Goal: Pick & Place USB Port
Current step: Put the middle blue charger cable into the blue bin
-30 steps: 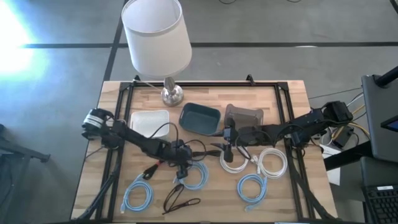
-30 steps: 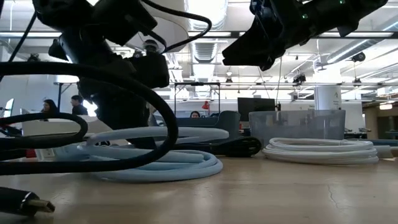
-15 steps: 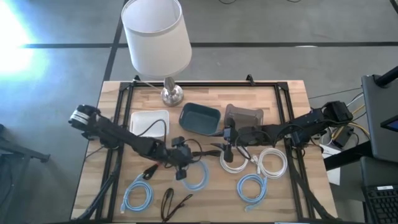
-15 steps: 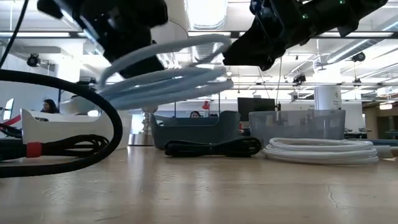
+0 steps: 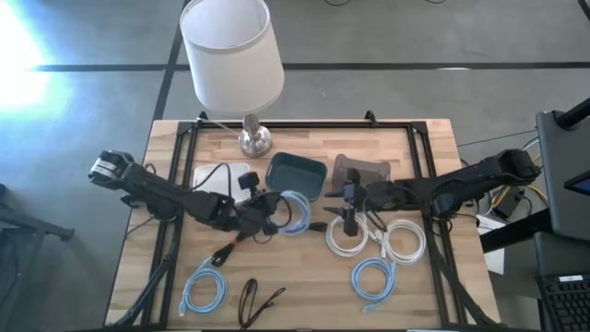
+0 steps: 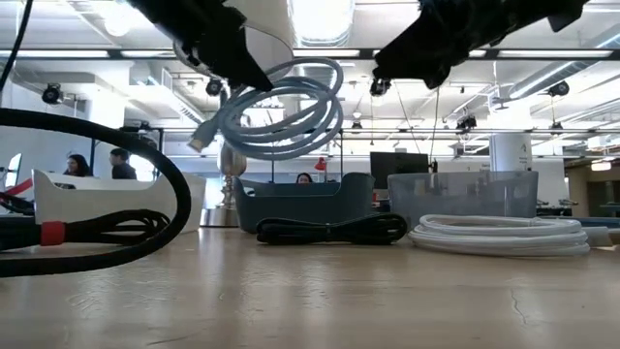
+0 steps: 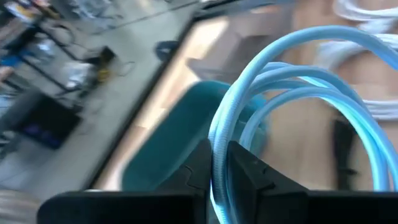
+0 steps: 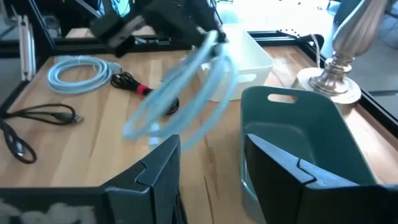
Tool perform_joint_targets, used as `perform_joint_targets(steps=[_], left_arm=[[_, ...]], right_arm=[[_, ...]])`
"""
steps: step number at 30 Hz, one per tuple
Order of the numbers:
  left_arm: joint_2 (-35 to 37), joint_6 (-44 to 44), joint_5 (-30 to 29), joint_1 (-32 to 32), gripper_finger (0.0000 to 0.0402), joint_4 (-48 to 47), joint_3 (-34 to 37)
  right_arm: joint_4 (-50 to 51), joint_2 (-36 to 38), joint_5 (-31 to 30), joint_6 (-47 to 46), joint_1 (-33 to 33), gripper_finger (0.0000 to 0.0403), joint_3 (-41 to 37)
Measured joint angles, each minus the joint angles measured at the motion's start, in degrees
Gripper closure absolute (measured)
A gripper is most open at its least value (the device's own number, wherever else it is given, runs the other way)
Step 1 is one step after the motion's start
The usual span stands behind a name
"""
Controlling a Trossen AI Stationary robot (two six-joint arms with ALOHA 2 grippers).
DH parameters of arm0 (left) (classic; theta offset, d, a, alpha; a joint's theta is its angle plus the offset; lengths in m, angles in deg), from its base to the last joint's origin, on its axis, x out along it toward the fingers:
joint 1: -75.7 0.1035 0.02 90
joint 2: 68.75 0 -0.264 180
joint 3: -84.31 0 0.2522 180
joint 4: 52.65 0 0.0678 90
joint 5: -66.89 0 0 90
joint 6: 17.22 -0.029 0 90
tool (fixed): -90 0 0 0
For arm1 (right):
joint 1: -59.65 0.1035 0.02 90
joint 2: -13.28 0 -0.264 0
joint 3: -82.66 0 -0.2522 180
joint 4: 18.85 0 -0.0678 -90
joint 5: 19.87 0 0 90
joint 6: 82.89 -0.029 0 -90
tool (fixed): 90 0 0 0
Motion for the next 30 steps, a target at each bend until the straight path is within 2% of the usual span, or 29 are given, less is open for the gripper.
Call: perform_joint_targets(steps=[4,11,19,30], left_arm=[[-0.3,-4.5,-0.9,3.9,0.0366,4.8,-0.2],[-2.9,-18.7,1.0,13.5,0.0365,17.2,-0.2],[-9.5,-17.4,4.9,22.8,0.0365,18.9,-0.2],[-17.0,-17.4,5.3,24.0,0.0361,19.2,-0.1]], right_arm=[[2.2,1.3,0.0,-1.0,0.0,0.0229,0.0],[2.3,-0.5,0.0,-1.0,0.0,0.0229,0.0],[2.3,-3.3,0.1,-2.1,0.0,0.0229,0.0],[2.1,-6.4,0.2,-3.6,0.0,0.0229,0.0]])
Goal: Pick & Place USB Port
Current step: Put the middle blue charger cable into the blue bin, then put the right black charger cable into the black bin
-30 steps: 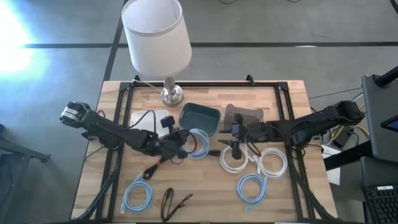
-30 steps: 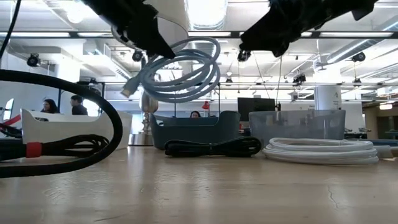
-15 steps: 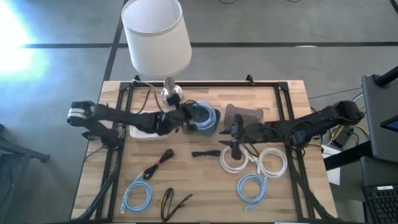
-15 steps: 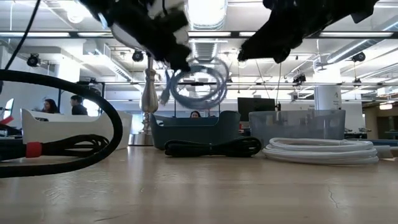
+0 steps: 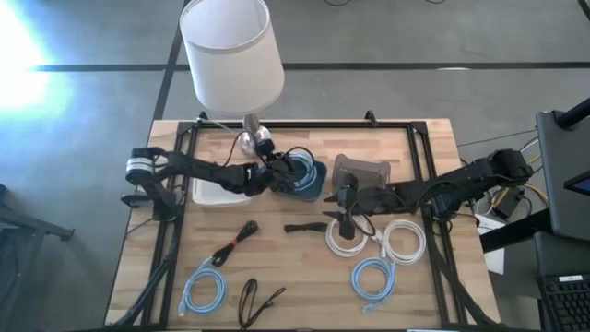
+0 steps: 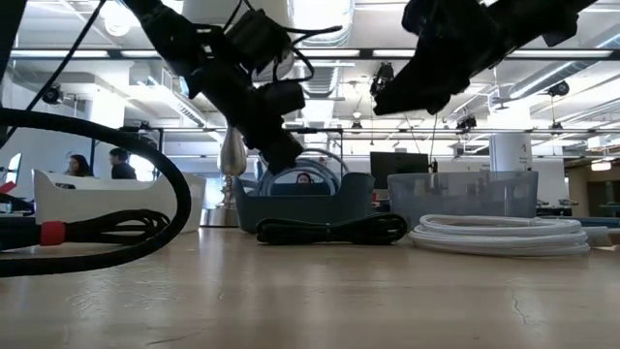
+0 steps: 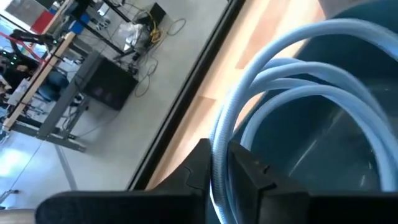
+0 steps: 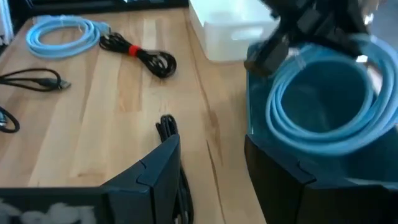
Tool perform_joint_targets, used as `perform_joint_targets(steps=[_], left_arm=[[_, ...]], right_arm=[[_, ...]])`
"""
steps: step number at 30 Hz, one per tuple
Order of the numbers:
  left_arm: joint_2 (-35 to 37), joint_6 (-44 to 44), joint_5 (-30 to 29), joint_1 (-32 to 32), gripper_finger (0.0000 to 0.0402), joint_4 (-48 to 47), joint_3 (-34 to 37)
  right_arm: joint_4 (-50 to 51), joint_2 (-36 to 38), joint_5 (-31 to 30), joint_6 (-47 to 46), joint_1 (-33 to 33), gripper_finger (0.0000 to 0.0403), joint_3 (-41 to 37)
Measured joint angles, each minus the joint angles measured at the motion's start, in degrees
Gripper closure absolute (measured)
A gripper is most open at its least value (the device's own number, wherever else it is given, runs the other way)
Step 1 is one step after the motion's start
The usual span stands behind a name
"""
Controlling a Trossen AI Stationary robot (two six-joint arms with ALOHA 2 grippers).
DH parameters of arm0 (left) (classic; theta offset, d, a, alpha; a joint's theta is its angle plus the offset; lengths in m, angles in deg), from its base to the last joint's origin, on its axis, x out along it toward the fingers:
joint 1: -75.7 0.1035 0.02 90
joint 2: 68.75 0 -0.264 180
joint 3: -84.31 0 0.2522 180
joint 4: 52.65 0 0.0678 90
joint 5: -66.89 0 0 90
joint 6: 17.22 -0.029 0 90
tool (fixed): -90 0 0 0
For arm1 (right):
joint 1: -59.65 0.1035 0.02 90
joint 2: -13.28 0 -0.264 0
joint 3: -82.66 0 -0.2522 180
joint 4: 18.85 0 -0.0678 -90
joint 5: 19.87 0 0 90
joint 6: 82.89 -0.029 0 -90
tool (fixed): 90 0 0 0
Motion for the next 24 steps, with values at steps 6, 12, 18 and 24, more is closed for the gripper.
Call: perform_joint_targets(steps=[6,12,18,24], left_arm=[[-1.2,-0.4,-0.1,0.0,0.0342,0.0,0.0],[-1.1,-1.7,-0.1,0.0,0.0316,-0.2,0.0],[0.7,-1.6,-0.1,0.0,0.0285,-0.1,-0.1],[1.0,-1.2,0.6,0.0,0.0258,-1.9,-1.7]], right_arm=[[-0.2,-4.7,0.0,-1.6,0.1,0.0229,0.0],[-4.6,-9.7,0.0,-1.2,0.1,0.0229,0.0],[-7.4,-15.7,2.5,-1.2,0.1,0.0229,1.1],[-7.2,-21.4,6.6,-0.9,0.1,0.0229,5.4]])
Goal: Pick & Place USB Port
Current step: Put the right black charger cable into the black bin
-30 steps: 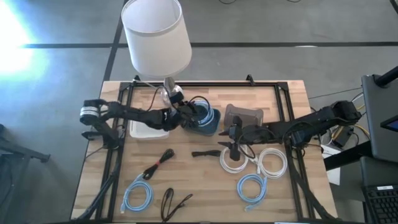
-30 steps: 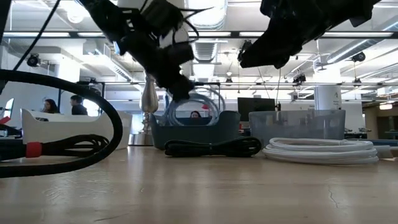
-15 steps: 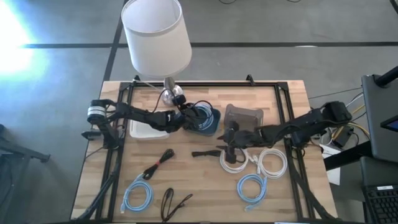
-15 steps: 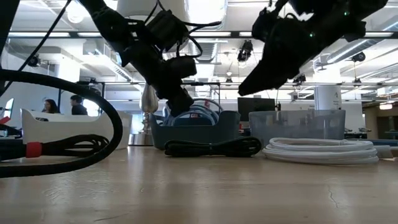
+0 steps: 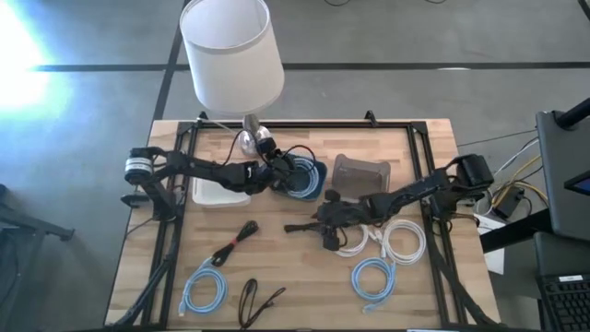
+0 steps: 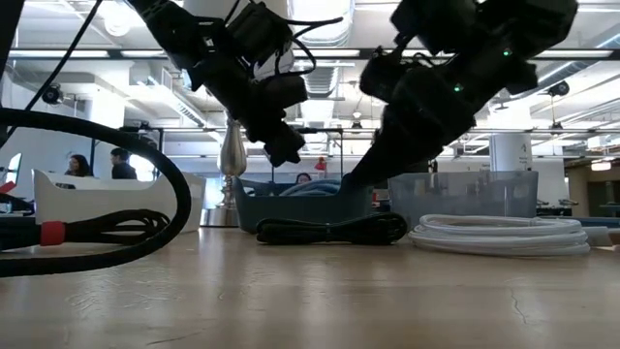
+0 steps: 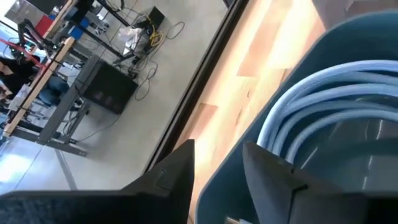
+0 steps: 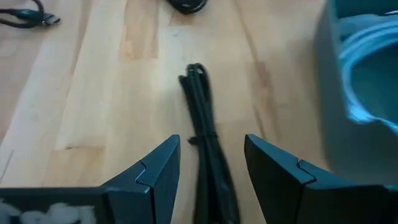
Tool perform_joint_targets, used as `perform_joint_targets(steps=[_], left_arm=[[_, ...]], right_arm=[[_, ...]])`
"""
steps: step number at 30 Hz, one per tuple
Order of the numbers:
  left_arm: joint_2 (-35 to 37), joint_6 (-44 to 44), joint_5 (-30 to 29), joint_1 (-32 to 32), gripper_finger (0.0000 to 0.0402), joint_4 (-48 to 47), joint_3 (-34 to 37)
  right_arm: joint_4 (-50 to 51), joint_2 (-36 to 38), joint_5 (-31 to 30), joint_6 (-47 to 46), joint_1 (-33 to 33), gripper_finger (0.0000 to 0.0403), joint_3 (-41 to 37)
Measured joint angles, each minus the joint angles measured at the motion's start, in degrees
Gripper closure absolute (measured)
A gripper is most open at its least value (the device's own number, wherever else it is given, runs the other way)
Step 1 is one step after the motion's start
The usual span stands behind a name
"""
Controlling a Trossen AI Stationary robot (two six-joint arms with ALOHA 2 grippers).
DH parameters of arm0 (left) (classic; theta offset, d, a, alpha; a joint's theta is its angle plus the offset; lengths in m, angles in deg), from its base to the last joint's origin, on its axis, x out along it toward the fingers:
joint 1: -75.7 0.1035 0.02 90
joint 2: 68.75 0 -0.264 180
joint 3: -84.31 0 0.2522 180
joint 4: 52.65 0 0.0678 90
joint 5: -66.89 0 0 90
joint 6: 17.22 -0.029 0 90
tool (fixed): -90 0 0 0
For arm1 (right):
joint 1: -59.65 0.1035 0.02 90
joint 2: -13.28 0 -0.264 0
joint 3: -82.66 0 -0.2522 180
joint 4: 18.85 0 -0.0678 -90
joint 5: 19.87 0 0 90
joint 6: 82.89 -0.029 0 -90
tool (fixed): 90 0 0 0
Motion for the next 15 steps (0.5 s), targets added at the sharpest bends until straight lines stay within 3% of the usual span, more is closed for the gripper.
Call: perform_joint_targets(steps=[10,15], left_arm=[[0.1,0.4,0.1,-0.1,0.0254,-0.5,-1.7],[0.1,1.6,0.1,-0.3,0.0254,-0.9,-1.6]], right_arm=[[17.7,-6.7,1.3,-0.1,0.0,0.0229,9.7],[19.7,-9.6,1.3,0.0,0.0,0.0229,12.7]])
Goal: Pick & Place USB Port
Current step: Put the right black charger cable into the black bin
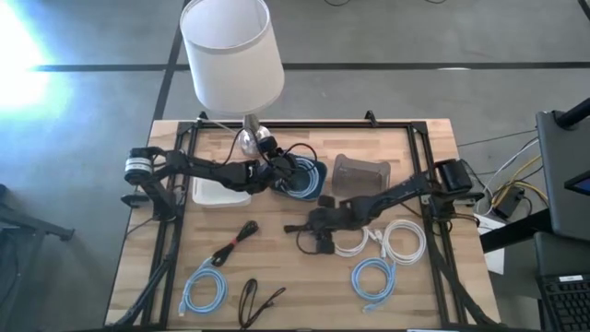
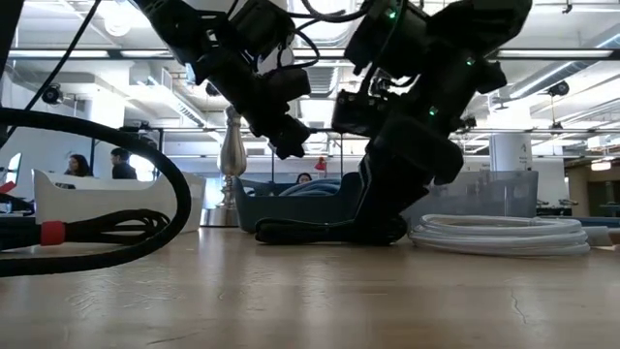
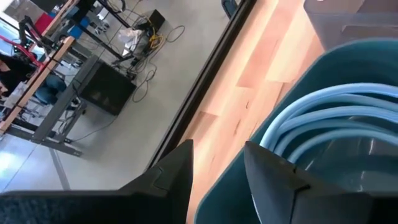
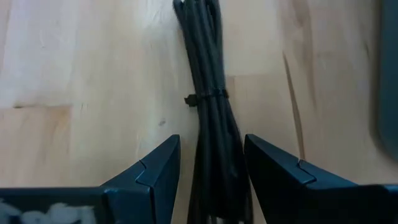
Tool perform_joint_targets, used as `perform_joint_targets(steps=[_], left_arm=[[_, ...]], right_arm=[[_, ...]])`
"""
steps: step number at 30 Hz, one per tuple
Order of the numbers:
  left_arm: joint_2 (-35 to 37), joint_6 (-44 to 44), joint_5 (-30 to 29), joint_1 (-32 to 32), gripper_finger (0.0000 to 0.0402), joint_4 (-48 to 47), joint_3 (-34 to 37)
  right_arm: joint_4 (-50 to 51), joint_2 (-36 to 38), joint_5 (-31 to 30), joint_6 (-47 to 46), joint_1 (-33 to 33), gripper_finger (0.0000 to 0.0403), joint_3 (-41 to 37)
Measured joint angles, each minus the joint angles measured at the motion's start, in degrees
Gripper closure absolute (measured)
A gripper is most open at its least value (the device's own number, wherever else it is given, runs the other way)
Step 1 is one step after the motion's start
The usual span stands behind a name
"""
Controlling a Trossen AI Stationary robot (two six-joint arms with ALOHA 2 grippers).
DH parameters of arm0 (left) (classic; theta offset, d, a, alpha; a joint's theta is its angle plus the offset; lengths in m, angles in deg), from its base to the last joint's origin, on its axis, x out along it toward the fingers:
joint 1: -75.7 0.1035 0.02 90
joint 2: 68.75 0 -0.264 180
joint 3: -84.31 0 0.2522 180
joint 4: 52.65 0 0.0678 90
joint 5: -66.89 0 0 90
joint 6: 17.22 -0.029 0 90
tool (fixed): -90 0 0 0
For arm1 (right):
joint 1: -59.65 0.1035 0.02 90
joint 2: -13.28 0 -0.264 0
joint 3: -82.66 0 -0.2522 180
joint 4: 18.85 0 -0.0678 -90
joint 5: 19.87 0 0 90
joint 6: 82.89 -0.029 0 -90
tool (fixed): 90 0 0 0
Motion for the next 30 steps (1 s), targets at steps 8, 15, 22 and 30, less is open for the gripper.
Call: perform_joint_targets(steps=[8,15,22,30], left_arm=[[0.1,0.2,0.0,-0.9,0.0254,-0.4,0.3],[0.1,0.0,-0.1,-2.8,0.0254,-0.5,-0.1],[0.5,-0.1,-0.1,-4.4,0.0254,-0.6,-0.5],[0.9,0.2,-0.1,-4.6,0.0254,-0.9,-0.5]], right_arm=[[2.9,-2.1,-0.7,-0.2,0.0,0.0247,2.8],[5.1,-1.9,-0.4,-0.6,0.0,0.0308,3.3],[8.7,-0.7,-0.4,-2.7,-0.1,0.0351,3.8],[19.1,-0.6,-0.4,-4.1,0.1,0.0345,8.0]])
